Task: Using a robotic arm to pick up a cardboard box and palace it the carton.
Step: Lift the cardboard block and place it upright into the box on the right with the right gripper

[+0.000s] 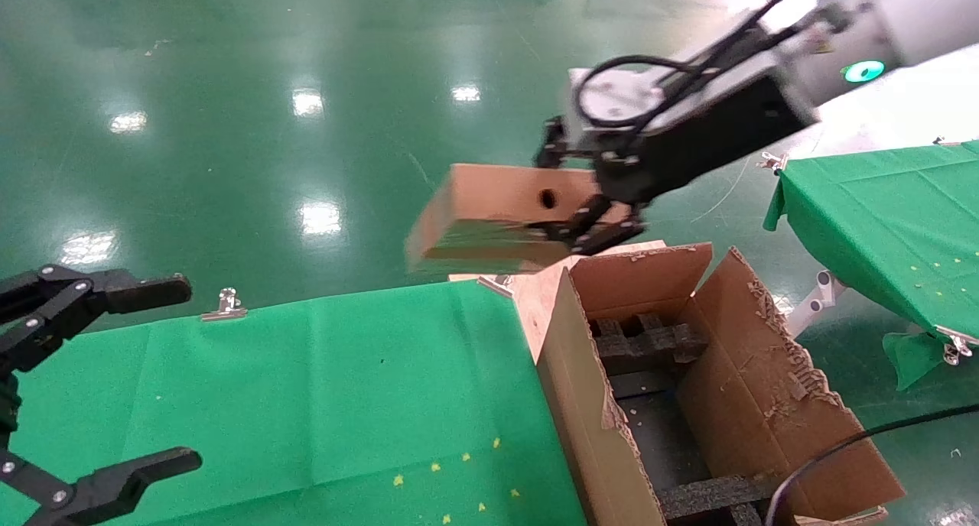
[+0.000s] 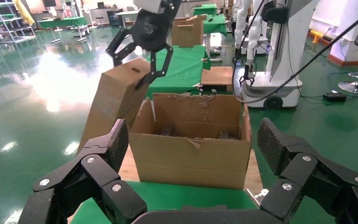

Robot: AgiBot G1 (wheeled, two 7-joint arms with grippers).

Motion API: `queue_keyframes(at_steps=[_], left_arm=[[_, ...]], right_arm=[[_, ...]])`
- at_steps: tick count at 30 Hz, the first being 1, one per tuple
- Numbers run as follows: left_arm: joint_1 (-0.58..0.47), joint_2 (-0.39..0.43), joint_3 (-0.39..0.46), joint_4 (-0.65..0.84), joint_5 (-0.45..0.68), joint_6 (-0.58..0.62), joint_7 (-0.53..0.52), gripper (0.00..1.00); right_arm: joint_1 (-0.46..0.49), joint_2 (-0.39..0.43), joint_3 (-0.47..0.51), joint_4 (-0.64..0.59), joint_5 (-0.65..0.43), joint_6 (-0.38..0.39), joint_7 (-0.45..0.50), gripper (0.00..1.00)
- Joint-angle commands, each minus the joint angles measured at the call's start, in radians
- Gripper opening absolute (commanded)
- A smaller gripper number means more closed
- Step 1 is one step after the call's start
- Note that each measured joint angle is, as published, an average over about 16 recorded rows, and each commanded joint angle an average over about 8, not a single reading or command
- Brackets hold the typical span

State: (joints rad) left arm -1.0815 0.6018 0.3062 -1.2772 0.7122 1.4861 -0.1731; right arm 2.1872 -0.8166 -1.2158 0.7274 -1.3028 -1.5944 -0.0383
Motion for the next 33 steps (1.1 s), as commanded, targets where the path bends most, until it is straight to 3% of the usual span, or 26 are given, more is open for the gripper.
queue_keyframes(at_steps=[1, 19, 25, 33], left_arm=[[0.0, 0.0, 0.0, 0.0, 0.0, 0.0, 0.0, 1.0], [0.0, 0.0, 0.001, 0.0, -0.001, 0.0, 0.0, 1.0], [0.0, 0.0, 0.001, 0.0, -0.001, -0.001, 0.001, 1.0], [0.0, 0.0, 0.001, 0.0, -0.001, -0.001, 0.001, 1.0]], right_arm=[[0.021, 0.023, -0.029, -0.008, 0.009, -0.001, -0.004, 0.0], [0.202, 0.354, -0.278, 0.023, -0.001, 0.005, 0.037, 0.0], [0.213, 0.409, -0.318, 0.042, 0.011, 0.012, 0.059, 0.0], [0.213, 0.41, -0.32, 0.044, 0.013, 0.016, 0.061, 0.0]])
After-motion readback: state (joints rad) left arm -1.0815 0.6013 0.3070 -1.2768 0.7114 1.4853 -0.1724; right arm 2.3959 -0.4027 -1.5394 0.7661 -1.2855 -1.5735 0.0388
